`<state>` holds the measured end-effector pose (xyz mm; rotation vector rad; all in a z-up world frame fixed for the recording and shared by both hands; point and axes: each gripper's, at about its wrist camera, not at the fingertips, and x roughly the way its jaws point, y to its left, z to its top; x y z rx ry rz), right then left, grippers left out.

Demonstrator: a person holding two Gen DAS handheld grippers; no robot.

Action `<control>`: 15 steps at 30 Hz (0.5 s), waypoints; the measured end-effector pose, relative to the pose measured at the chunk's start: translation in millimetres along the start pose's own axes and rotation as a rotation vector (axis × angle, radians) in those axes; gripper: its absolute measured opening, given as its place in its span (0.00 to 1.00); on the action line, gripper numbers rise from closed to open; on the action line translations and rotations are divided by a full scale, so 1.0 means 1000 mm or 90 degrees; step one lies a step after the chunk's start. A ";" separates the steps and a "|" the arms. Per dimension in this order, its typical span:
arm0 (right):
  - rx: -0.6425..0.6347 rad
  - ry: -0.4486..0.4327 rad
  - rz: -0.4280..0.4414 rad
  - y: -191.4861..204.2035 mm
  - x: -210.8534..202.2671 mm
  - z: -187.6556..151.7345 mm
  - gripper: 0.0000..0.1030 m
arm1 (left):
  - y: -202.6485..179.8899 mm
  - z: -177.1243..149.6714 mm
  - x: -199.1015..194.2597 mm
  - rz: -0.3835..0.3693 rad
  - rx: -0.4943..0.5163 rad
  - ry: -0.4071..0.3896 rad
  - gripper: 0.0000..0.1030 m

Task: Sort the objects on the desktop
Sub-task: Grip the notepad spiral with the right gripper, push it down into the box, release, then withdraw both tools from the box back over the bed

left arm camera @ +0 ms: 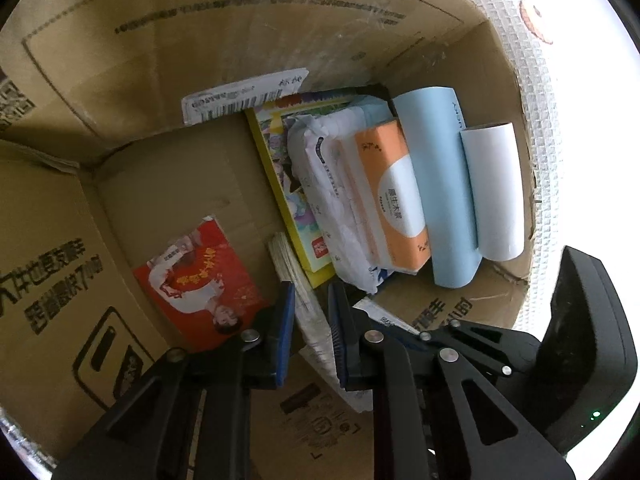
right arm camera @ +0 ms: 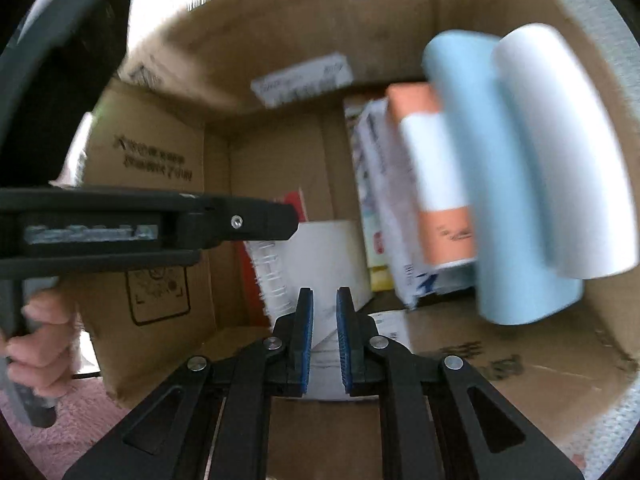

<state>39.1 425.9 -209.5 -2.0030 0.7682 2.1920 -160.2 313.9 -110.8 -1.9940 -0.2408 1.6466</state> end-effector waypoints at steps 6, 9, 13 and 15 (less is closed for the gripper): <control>-0.001 0.008 0.009 0.001 -0.003 0.002 0.09 | 0.002 -0.004 -0.018 0.003 0.013 -0.014 0.18; 0.007 0.005 0.018 0.000 -0.009 0.001 0.09 | 0.000 -0.008 -0.026 0.027 0.028 -0.031 0.19; 0.005 0.014 0.003 0.003 -0.010 -0.004 0.09 | -0.004 -0.019 -0.032 0.051 0.051 -0.045 0.19; 0.006 0.019 0.005 0.005 -0.009 -0.005 0.09 | -0.003 -0.019 -0.034 0.052 0.056 -0.041 0.20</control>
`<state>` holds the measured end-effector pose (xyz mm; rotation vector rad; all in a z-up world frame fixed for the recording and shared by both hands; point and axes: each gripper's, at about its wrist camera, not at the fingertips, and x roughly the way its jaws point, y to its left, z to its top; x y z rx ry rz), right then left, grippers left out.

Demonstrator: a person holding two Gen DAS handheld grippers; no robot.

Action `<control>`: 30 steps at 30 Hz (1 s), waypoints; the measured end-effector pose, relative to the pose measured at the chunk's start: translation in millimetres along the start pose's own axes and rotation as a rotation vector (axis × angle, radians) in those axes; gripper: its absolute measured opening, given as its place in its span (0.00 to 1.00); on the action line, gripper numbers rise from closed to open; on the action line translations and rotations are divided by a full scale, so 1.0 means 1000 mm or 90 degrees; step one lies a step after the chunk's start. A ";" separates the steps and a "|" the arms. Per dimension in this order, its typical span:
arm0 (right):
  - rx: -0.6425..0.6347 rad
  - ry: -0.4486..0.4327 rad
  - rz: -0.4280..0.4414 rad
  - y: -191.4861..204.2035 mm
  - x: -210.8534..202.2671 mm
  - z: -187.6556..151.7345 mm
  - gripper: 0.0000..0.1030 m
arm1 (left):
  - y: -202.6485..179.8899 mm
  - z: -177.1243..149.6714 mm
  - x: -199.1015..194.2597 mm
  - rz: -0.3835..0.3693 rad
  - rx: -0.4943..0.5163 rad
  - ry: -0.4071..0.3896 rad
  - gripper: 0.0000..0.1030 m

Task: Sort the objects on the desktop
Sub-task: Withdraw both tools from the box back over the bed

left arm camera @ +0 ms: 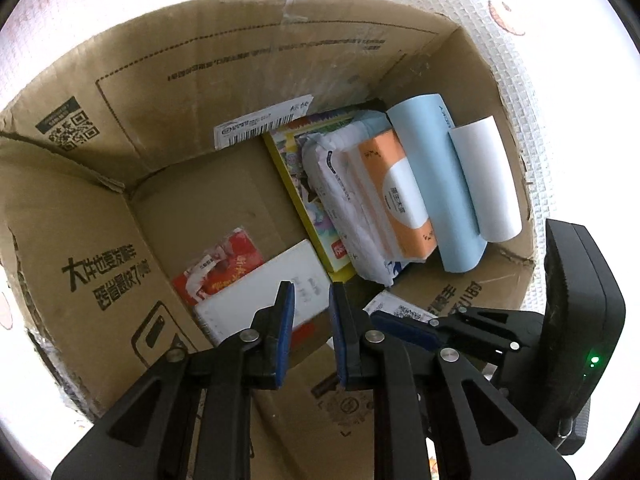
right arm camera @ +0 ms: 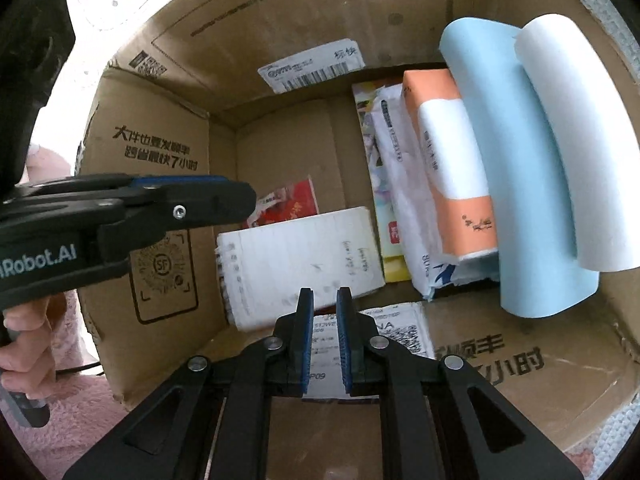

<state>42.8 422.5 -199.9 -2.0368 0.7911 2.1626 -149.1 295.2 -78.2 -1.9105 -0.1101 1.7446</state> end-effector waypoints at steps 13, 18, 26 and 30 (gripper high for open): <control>-0.035 -0.072 -0.097 0.023 -0.047 -0.014 0.09 | -0.016 -0.020 -0.019 0.017 0.063 -0.048 0.48; -0.026 -0.085 -0.106 0.039 -0.059 -0.022 0.26 | -0.012 -0.034 -0.045 0.042 0.056 -0.086 0.58; -0.067 -0.162 -0.147 0.081 -0.088 -0.032 0.51 | 0.024 -0.062 -0.097 0.011 0.028 -0.157 0.59; -0.088 -0.246 -0.158 0.111 -0.108 -0.036 0.55 | 0.065 -0.083 -0.122 -0.005 -0.013 -0.218 0.60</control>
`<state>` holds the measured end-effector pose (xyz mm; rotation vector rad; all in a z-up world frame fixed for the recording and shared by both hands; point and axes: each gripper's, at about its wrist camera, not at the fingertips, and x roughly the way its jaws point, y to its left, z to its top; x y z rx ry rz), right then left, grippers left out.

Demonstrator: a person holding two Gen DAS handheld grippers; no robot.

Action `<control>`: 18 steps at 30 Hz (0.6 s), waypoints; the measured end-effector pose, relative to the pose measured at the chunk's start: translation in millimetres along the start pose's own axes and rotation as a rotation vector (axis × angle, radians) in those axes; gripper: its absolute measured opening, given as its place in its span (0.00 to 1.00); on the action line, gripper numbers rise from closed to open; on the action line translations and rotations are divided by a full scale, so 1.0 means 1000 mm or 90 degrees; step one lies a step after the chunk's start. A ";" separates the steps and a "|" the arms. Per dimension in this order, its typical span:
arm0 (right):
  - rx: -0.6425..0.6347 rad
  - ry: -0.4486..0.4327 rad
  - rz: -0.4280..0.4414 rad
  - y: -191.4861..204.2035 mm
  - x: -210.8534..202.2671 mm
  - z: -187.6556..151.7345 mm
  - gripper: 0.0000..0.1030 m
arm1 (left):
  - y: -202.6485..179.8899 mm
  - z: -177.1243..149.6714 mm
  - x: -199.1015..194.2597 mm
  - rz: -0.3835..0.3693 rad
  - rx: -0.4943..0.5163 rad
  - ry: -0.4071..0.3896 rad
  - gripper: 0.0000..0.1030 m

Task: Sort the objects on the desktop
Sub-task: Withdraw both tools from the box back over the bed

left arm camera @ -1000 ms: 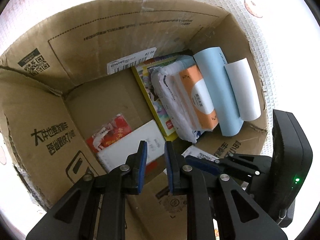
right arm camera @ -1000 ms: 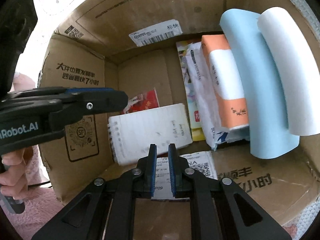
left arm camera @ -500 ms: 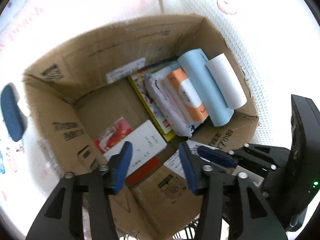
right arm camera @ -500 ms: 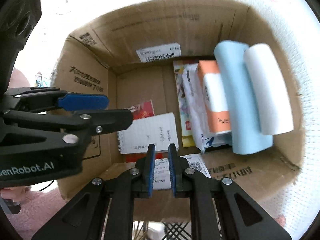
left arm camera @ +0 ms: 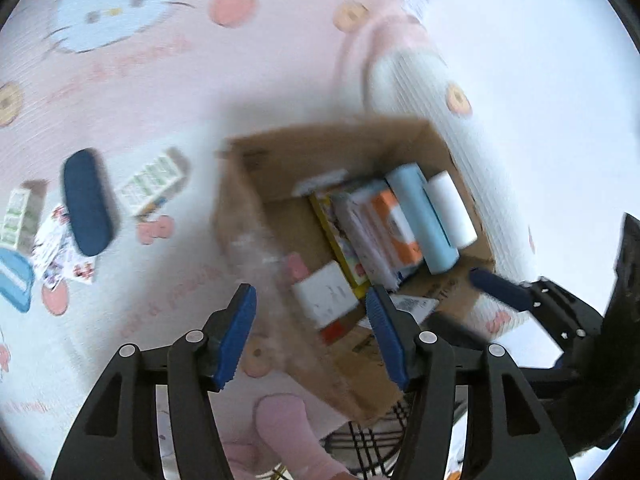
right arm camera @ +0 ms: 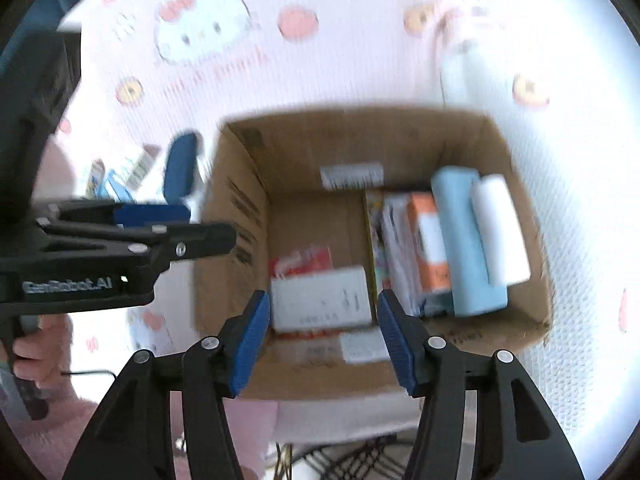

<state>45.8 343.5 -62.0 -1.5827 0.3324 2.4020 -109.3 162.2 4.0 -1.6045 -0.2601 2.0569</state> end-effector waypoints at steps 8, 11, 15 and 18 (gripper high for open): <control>-0.066 -0.128 0.089 0.088 -0.018 0.028 0.65 | 0.113 -0.016 -0.030 -0.014 -0.161 -0.068 0.61; -0.099 -0.101 0.116 0.120 0.001 0.039 0.66 | 0.164 -0.027 -0.032 -0.047 -0.265 -0.091 0.61; -0.128 -0.067 0.116 0.147 0.033 0.046 0.66 | 0.213 -0.042 -0.039 -0.030 -0.324 -0.129 0.61; -0.098 -0.028 0.137 0.155 0.061 0.049 0.66 | 0.238 -0.053 -0.042 0.005 -0.352 -0.158 0.61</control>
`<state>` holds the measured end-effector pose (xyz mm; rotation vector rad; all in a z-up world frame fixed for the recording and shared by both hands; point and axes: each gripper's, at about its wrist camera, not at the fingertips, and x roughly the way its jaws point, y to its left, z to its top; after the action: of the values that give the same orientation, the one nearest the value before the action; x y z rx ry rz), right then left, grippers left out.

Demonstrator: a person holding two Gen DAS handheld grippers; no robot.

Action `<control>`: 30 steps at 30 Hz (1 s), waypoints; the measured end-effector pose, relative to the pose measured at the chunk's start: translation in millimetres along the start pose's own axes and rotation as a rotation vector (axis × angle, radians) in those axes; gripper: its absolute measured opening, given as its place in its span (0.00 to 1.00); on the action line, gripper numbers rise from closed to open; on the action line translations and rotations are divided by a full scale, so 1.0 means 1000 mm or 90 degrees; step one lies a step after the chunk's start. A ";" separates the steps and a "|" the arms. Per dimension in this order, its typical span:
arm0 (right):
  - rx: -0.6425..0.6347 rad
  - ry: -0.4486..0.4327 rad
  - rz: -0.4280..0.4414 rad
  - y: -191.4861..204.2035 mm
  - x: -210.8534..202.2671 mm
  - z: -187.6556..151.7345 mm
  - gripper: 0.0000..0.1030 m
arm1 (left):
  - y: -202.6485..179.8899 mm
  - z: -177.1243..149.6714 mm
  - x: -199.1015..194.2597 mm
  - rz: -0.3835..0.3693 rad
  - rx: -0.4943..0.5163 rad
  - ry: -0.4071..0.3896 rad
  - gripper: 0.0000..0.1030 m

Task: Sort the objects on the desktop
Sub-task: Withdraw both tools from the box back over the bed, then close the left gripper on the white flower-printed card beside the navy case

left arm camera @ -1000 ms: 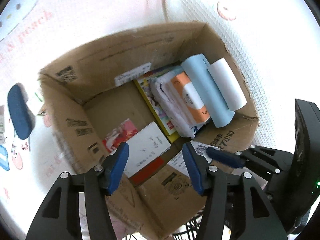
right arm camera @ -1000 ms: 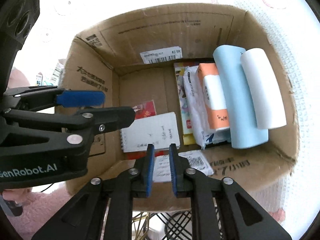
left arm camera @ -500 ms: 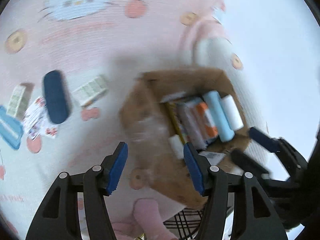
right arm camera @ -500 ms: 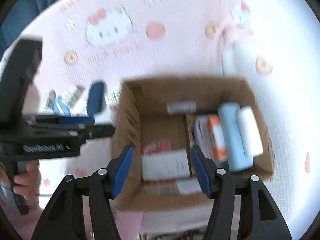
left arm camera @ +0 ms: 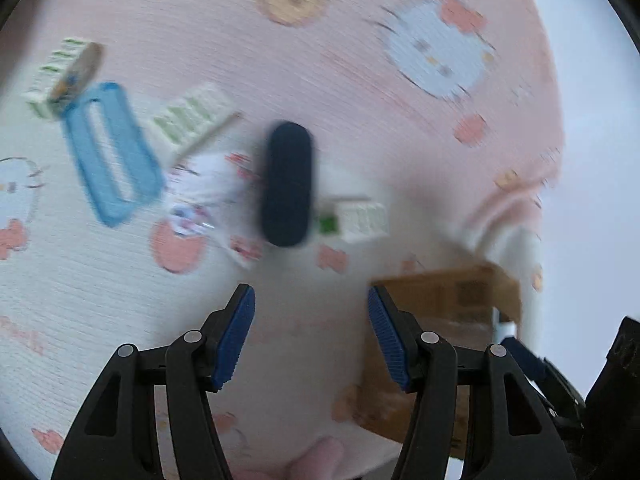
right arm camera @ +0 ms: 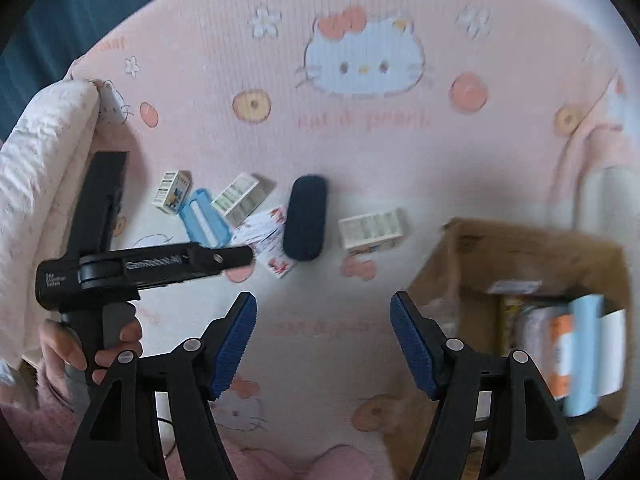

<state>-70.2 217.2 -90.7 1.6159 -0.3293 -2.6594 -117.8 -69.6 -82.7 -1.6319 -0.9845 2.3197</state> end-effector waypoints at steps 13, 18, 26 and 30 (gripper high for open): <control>0.085 0.073 0.046 0.001 0.098 -0.015 0.66 | 0.078 0.009 0.042 0.017 -0.053 -0.050 0.61; 0.148 0.053 0.131 0.005 0.133 -0.026 0.55 | 0.091 0.003 0.068 -0.023 -0.069 -0.044 0.61; 0.126 0.076 0.125 0.005 0.190 -0.036 0.08 | 0.076 0.016 0.089 0.019 0.007 -0.063 0.39; 0.188 0.070 0.170 -0.010 0.209 -0.034 0.09 | 0.060 0.031 0.091 0.047 0.075 -0.093 0.39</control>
<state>-137.4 195.9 -291.0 1.6424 -0.9001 -2.3998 -166.7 -86.7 -183.3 -1.4971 -0.8081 2.5238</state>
